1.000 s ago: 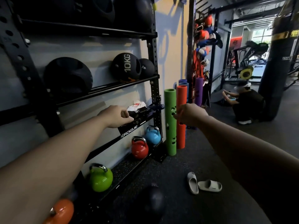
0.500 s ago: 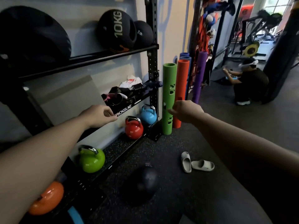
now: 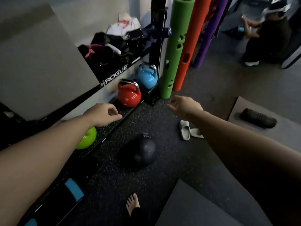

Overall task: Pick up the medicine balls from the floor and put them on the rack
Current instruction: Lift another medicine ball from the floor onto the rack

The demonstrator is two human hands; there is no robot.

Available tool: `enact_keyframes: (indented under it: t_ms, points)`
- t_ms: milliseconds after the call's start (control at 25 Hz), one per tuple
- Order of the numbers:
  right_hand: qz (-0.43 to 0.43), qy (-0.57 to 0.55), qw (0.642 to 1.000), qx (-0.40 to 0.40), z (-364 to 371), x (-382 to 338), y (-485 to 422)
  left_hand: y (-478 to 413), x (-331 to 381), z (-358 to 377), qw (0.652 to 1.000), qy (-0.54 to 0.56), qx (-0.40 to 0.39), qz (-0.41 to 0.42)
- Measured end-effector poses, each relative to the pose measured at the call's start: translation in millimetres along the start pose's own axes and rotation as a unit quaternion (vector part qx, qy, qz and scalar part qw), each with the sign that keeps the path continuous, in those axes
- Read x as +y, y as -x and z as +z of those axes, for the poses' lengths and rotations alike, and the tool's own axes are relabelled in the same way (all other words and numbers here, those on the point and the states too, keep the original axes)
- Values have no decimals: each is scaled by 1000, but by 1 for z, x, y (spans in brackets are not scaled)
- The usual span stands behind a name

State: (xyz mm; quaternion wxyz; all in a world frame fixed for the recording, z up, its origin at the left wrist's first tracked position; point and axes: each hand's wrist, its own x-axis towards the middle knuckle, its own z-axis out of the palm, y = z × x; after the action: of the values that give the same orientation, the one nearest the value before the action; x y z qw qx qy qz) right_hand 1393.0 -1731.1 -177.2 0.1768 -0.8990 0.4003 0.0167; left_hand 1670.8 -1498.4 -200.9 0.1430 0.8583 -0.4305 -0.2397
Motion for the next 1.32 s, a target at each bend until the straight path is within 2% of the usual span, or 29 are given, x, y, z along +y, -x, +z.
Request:
enact_keyframes:
  t_ms: [200, 560, 720, 880, 1040, 1160, 1240, 1320]
  points:
    - [-9, 0, 996, -84, 75, 4, -49, -46, -43, 55, 998, 15, -60, -24]
    - [-82, 25, 976, -200, 191, 41, -155, -107, -85, 152, 983, 88, -67, -147]
    - [-95, 25, 967, -234, 274, 67, -190, -127, -103, 230, 972, 107, -81, -191]
    - [-97, 53, 953, -282, 394, 93, -227, -148, -144, 346, 960, 114, -124, -222]
    - [-133, 71, 951, -268, 497, 108, -277, -196, -211, 426, 956, 117, -124, -240]
    - [-127, 66, 959, -243, 562, 119, -315, -241, -263, 469, 946, 137, -102, -274]
    - [-102, 25, 965, -239, 595, 126, -329, -259, -281, 500, 930, 187, -91, -303]
    - [-61, -31, 968, -240, 617, 135, -332, -262, -289, 528, 898, 260, -82, -345]
